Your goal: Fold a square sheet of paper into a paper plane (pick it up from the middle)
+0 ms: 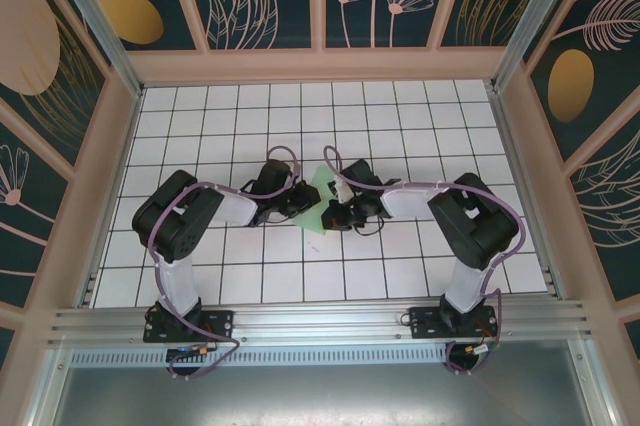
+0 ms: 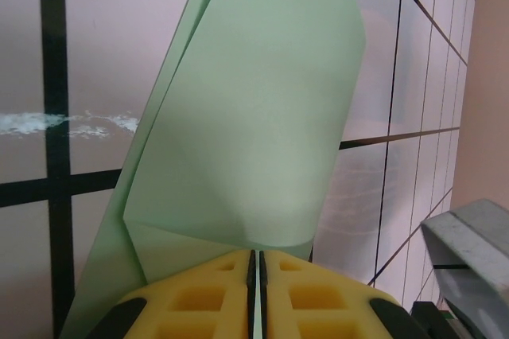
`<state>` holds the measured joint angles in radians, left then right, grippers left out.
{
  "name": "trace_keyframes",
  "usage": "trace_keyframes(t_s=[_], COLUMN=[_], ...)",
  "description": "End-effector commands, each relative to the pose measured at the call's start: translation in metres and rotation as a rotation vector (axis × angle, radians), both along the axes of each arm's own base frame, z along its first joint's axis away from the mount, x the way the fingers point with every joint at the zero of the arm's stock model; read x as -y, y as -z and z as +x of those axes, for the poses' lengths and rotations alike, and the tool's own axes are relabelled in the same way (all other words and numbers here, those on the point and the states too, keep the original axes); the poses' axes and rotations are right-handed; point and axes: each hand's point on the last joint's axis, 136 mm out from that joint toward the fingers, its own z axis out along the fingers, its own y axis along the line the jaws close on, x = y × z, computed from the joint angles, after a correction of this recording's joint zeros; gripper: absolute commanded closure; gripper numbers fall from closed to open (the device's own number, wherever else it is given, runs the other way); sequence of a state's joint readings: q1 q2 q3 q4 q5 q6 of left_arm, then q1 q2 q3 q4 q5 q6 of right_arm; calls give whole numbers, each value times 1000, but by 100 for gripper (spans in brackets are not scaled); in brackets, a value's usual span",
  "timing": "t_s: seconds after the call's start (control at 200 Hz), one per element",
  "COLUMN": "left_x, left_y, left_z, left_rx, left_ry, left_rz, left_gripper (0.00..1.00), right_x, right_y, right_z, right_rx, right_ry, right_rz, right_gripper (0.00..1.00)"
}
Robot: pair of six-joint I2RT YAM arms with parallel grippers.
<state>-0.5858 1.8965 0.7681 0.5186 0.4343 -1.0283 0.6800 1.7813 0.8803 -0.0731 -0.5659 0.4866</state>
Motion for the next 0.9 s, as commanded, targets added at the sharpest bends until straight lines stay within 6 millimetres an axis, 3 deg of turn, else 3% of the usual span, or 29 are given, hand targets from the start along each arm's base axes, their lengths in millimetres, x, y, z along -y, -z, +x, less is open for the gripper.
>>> trace_keyframes(t_s=[0.0,0.315,0.475,0.896], left_x=[-12,-12,-15,-30], left_y=[23,23,25,41], left_z=[-5,-6,-6,-6], left_rx=[-14,-9,-8,-19], left_ry=[-11,-6,-10,-41], left_rz=[76,86,104,201], left_gripper=[85,85,85,86], right_x=[-10,-11,2,11], right_y=[-22,8,27,14], right_z=[12,19,10,-14], right_rx=[26,-14,-48,-57], right_ry=[12,25,33,-42], right_rz=[33,-21,-76,-71], right_gripper=[100,100,100,100])
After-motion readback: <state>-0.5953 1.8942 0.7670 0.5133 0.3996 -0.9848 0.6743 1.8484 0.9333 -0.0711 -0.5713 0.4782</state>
